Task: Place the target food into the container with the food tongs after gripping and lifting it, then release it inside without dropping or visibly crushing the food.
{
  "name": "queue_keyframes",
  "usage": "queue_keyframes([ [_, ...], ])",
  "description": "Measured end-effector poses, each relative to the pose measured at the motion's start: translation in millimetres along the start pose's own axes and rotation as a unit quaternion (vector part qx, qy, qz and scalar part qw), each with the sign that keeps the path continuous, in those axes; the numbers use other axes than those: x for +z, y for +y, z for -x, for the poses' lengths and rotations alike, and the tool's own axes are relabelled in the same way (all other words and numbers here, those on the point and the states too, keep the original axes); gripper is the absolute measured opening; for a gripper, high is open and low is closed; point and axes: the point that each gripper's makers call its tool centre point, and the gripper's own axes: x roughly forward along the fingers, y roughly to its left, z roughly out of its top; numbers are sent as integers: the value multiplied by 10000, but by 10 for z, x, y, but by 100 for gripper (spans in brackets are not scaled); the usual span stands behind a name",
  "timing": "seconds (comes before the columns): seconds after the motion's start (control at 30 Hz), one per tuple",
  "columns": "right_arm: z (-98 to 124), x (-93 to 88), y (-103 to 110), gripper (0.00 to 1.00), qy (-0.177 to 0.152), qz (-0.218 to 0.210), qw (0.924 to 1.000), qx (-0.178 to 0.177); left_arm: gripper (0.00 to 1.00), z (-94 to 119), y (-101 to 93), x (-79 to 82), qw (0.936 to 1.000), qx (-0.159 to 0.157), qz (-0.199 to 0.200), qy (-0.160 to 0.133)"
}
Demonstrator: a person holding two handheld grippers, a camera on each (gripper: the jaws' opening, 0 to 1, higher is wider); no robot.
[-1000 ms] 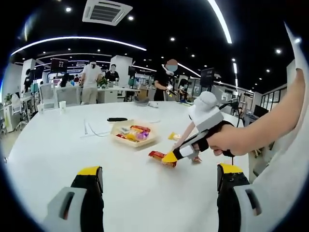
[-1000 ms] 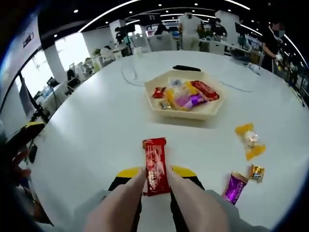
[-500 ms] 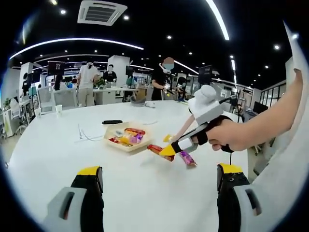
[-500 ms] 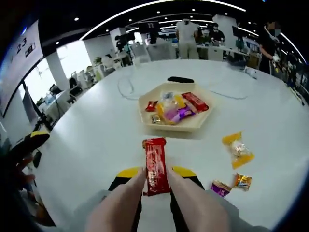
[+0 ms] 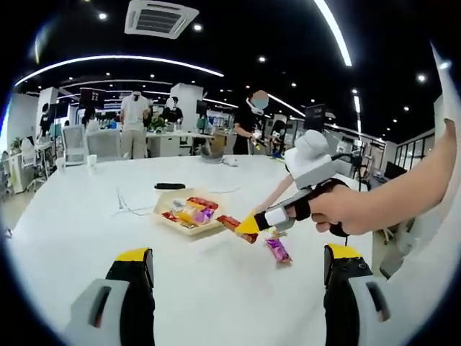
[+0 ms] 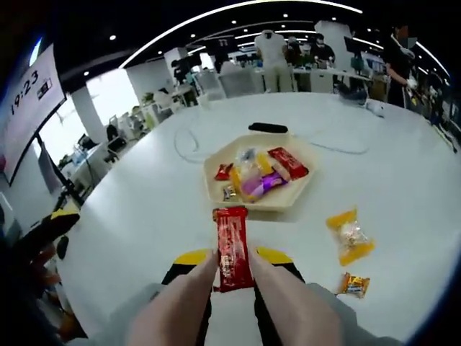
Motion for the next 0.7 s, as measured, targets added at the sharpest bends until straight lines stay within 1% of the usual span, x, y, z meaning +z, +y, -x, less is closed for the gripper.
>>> queue_keyframes([
  [0.03,-1,28,-33,21,-25,-22,10000,21,99,-1,-28,35,9999,-3,-156,10],
  [0.1,20,48,-47,21,-55,-9,10000,28,99,-41,-66,47,9996,-17,-281,58],
  [0.17,2,54,-75,21,-26,-9,10000,46,99,-75,-78,32,9996,-42,-267,81],
  [0.33,33,115,-85,21,-98,66,9999,78,99,-100,-107,18,9996,-85,-233,94],
  [0.4,56,151,-66,21,-106,-9,9998,139,99,-104,-113,19,9997,-100,-222,99],
  [0.5,74,182,-46,21,-128,-1,9998,154,99,-103,-110,23,9996,-104,-245,108],
  [0.63,91,206,-7,21,-121,26,9997,200,99,-92,-93,43,9997,-69,-230,73],
  [0.67,95,265,11,21,-150,156,9995,236,99,-70,-70,58,9998,-3,-210,42],
  [0.7,100,285,13,21,-168,169,9994,245,99,-68,-69,58,9998,7,-207,41],
])
